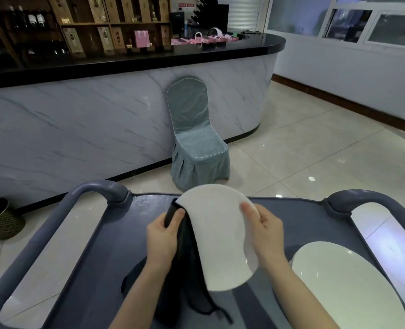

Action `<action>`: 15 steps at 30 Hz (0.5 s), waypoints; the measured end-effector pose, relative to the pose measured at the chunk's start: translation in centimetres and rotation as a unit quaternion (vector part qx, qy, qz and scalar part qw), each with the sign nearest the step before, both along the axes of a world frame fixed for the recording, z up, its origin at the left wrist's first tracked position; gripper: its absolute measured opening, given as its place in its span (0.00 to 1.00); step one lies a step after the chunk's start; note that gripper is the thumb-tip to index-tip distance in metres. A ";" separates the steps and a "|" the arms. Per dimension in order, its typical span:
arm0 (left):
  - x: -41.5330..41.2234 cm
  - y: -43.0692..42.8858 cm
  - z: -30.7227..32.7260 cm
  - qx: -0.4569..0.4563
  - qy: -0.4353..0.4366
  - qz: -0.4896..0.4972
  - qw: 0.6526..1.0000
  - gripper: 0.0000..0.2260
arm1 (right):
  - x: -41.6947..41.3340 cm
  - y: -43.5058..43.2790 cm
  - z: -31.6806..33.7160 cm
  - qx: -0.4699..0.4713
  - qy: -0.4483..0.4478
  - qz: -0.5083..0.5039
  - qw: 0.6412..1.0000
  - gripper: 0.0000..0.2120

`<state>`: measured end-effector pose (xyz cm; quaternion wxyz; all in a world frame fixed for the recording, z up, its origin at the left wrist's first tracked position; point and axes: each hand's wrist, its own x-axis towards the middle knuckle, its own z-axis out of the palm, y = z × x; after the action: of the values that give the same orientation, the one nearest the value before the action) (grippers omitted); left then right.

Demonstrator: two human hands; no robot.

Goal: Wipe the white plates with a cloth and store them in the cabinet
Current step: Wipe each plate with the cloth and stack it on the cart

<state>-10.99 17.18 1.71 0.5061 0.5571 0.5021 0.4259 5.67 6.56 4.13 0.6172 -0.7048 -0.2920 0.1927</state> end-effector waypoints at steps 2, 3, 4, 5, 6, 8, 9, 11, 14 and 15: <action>0.5 -1.1 -0.7 -0.083 -0.063 0.070 0.992 0.19 | -1.3 0.2 -1.0 0.020 0.105 -0.078 0.991 0.18; 0.7 -1.2 -1.0 -0.102 -0.071 0.081 0.989 0.21 | -1.7 0.2 -1.4 0.015 0.123 -0.086 0.989 0.17; 0.7 -1.2 -1.1 -0.107 -0.071 0.080 0.988 0.21 | -1.7 0.1 -1.6 0.001 0.115 -0.072 0.991 0.17; 0.5 -0.9 -1.1 -0.100 -0.067 0.072 0.990 0.21 | -1.5 0.0 -1.6 -0.016 0.096 -0.043 0.994 0.15; 0.2 -0.6 -0.9 -0.084 -0.058 0.063 0.993 0.20 | -0.9 -0.1 -1.4 -0.031 0.071 -0.006 0.997 0.13; -0.4 0.3 -0.4 -0.025 -0.020 0.035 0.999 0.19 | 0.9 -0.2 -0.6 -0.041 0.021 0.064 0.997 0.07; -0.5 0.8 0.0 0.014 0.005 0.013 1.000 0.18 | 1.8 -0.1 0.1 -0.045 -0.004 0.096 0.994 0.04; -0.3 1.6 1.0 0.102 0.063 -0.057 0.991 0.14 | 3.1 0.6 1.2 -0.084 -0.087 0.170 0.978 0.04; 0.8 2.0 2.2 0.189 0.145 -0.189 0.953 0.14 | 3.0 1.8 1.7 -0.148 -0.219 0.274 0.925 0.15; 1.1 2.1 2.3 0.200 0.159 -0.213 0.943 0.16 | 2.6 2.0 1.7 -0.142 -0.228 0.284 0.920 0.18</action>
<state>-9.86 19.30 4.05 0.3769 0.8011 0.3505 0.3054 8.26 8.59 5.78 0.3463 -0.6972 -0.5827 0.2334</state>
